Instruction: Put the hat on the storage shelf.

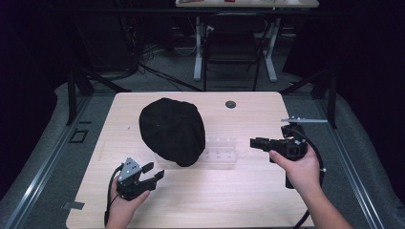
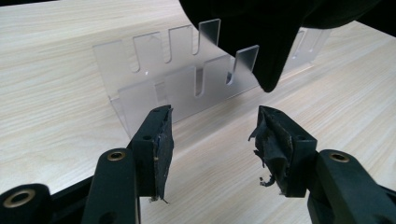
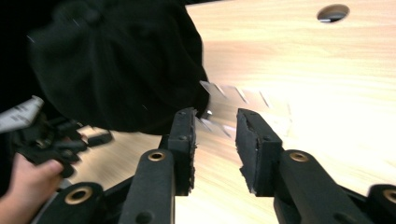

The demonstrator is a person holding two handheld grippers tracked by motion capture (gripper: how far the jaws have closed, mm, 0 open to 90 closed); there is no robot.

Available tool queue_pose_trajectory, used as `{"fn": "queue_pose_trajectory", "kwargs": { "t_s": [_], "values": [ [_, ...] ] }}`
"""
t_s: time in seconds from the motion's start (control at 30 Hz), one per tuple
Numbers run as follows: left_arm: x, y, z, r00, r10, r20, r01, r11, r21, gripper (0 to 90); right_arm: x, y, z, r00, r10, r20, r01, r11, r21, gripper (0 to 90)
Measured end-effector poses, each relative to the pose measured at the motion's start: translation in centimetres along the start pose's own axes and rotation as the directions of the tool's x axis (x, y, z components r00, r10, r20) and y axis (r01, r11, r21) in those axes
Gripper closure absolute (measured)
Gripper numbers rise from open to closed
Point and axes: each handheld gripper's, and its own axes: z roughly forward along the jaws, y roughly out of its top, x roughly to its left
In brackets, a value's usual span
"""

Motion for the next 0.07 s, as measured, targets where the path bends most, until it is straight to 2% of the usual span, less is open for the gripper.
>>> {"fn": "queue_pose_trajectory", "kwargs": {
  "t_s": [0.07],
  "values": [
    [-0.02, -0.16, 0.07, 1.0000, 0.003, -0.003, -0.003, 1.0000, -0.003, 46.6, -0.14, -0.90, 0.27, 0.9992, -0.029, 0.029, 0.029, 1.000, 0.003, 64.8]
  ]
}}
